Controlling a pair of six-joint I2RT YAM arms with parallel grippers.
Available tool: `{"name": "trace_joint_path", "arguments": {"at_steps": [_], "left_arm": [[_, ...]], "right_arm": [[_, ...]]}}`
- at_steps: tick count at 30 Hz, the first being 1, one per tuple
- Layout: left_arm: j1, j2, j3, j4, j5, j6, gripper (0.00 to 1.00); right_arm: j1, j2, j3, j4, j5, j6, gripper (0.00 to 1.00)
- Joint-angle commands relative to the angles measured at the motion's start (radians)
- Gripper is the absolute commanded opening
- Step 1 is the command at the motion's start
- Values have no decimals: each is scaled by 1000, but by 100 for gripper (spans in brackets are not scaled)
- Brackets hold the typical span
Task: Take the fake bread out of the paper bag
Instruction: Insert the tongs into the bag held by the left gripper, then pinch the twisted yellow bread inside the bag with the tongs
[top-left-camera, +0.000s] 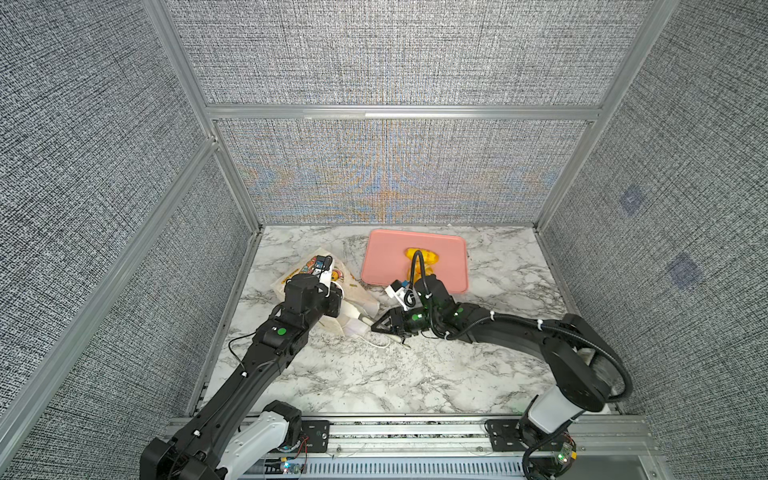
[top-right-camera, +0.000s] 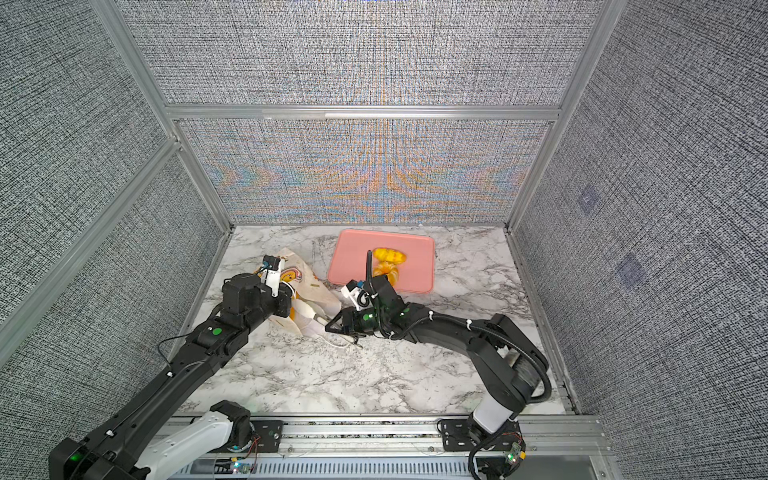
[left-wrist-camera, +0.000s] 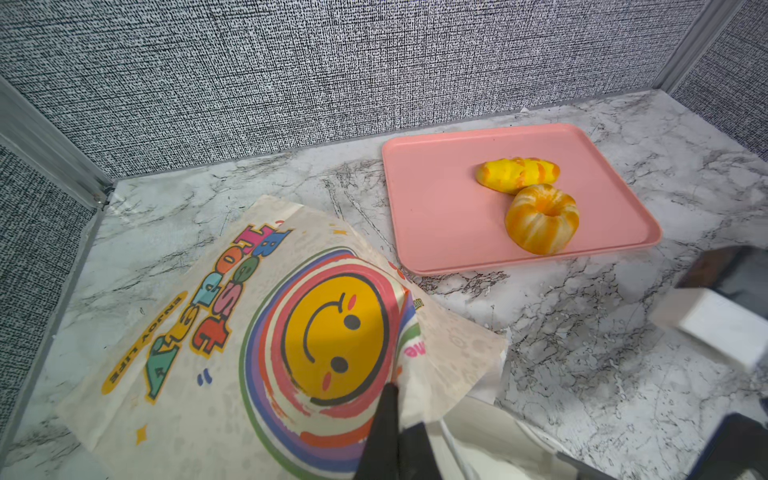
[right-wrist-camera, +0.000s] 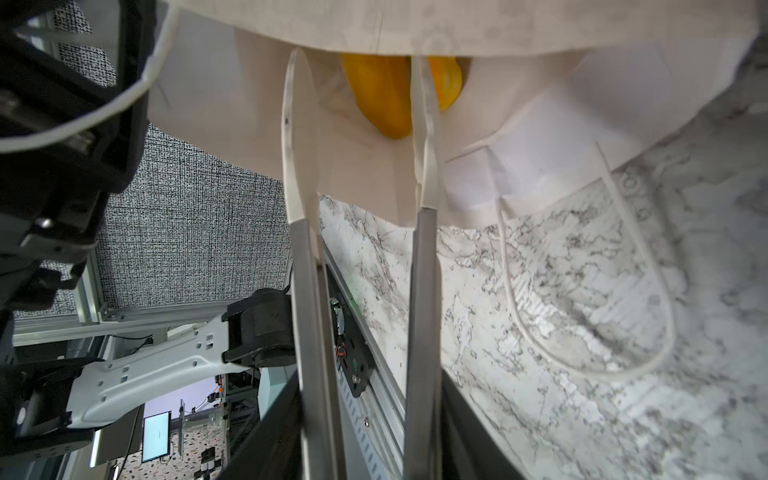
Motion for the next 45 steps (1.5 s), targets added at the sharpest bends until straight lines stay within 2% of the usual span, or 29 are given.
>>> {"name": "trace_joint_path", "arguments": {"at_steps": [1, 7, 14, 17, 27, 33, 39, 42, 45], "left_arm": [[1, -2, 10, -27, 0, -15, 0], [1, 13, 29, -25, 2, -16, 0], [1, 30, 36, -8, 6, -27, 0], [1, 34, 35, 0, 11, -31, 0], [2, 38, 40, 3, 14, -25, 0], [1, 39, 39, 5, 16, -20, 0], [1, 37, 40, 7, 19, -23, 0], [1, 39, 37, 18, 19, -26, 0], [1, 43, 42, 18, 13, -31, 0]], "right_arm": [[-1, 46, 47, 25, 11, -48, 46], [-2, 111, 120, -58, 63, -109, 46], [-1, 158, 145, -77, 134, -118, 46], [1, 186, 141, -28, 140, -103, 46], [-4, 281, 81, 431, 49, 28, 46], [-15, 354, 103, 513, 42, 80, 45], [-15, 353, 111, 433, 51, 48, 42], [-14, 352, 113, 412, 46, 36, 35], [-12, 323, 105, 399, 33, 34, 11]]}}
